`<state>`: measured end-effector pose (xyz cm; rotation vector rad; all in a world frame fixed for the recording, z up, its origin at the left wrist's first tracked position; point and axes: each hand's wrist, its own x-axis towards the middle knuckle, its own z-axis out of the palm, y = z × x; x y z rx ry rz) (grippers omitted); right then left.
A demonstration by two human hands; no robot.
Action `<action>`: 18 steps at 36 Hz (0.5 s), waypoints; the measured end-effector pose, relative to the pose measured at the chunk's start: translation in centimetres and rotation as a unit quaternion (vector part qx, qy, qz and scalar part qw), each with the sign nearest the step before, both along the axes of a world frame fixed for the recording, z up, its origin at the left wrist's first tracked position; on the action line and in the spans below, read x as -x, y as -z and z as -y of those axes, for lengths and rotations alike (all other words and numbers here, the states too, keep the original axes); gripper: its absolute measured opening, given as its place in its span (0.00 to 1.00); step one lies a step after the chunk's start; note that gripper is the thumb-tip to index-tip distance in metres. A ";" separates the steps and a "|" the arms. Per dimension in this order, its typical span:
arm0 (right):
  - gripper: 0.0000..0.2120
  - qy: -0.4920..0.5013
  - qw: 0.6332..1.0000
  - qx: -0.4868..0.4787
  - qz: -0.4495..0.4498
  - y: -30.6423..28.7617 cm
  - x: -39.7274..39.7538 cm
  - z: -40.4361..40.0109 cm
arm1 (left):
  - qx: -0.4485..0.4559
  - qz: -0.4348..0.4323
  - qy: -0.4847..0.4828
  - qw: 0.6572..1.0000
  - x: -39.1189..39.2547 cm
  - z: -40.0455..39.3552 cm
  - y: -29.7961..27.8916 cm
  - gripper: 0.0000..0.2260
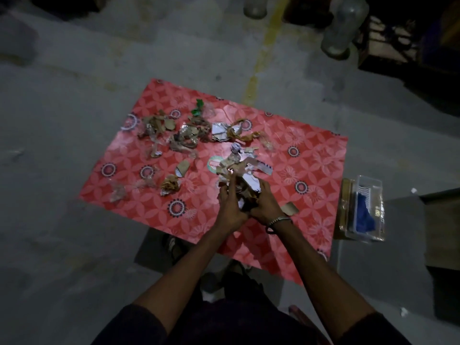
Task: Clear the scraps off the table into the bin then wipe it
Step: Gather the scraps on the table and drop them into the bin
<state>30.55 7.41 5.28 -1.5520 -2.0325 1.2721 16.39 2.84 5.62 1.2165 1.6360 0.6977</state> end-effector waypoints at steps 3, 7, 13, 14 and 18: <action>0.46 -0.011 1.000 -0.024 -0.002 -0.6 2.0 -0.6 | -0.012 -0.013 -0.008 1.000 1.6 -0.1 -0.5 0.53; 0.46 0.009 1.000 -0.016 0.004 -2.7 4.8 -1.0 | -0.037 -0.002 -0.032 0.999 4.1 -0.4 -1.1 0.51; 0.41 0.016 0.997 -0.069 0.013 -6.1 10.4 -1.6 | -0.098 0.021 -0.033 0.994 9.3 -1.3 -3.7 0.48; 0.41 0.032 0.997 -0.070 0.008 -6.6 11.7 -1.7 | -0.110 0.024 -0.030 0.993 10.5 -1.5 -3.9 0.49; 0.46 0.053 0.992 -0.111 0.000 -8.5 17.9 -1.6 | -0.137 0.038 -0.035 0.989 16.9 -2.0 -5.2 0.51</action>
